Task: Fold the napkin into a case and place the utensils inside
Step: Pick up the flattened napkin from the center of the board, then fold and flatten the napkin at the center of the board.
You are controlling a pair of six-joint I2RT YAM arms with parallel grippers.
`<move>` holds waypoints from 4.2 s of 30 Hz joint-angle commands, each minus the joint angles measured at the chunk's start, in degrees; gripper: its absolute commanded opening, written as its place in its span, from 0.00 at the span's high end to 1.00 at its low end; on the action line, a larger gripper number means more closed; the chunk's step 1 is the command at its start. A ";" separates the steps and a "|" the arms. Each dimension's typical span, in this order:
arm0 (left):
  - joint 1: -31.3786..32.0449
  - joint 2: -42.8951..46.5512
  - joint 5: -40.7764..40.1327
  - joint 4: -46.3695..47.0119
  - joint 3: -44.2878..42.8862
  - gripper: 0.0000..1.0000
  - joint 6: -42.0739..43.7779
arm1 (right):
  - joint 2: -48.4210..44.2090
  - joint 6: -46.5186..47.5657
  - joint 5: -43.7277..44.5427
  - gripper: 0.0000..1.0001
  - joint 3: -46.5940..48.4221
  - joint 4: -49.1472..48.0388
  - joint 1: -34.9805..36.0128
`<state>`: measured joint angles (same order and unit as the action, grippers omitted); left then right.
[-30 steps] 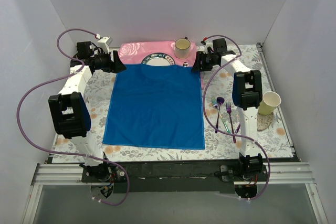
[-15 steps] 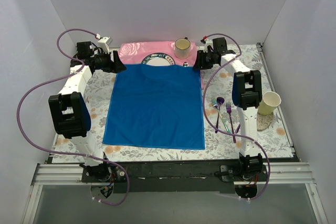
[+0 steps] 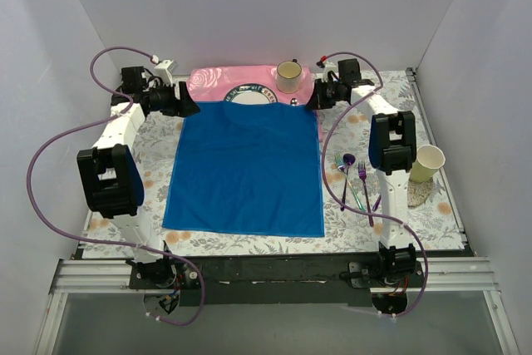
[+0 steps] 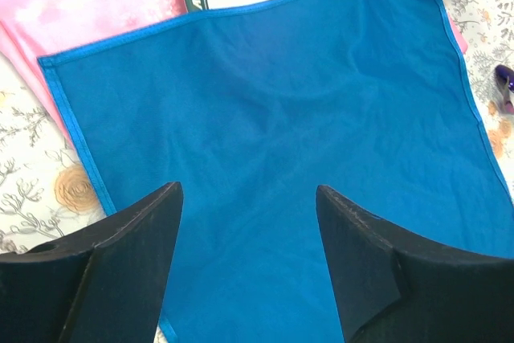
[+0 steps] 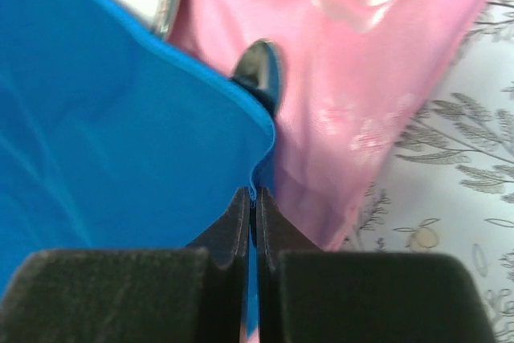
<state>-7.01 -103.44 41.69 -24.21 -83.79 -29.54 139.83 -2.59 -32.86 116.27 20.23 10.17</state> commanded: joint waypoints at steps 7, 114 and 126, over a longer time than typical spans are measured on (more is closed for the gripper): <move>-6.44 -1.24 2.78 -9.80 -5.33 0.32 2.37 | -17.90 17.69 -10.99 0.99 -11.75 2.87 6.96; -3.72 13.70 -17.18 -22.11 36.51 1.00 56.18 | -37.96 47.50 5.53 0.99 -52.99 18.35 11.71; 4.81 17.13 -16.38 -24.39 34.84 1.00 48.79 | -38.93 50.40 6.41 0.99 -50.53 20.90 10.92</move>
<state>-3.16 -87.48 24.58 -50.26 -48.18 21.61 101.75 45.56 -25.96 63.66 38.74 21.63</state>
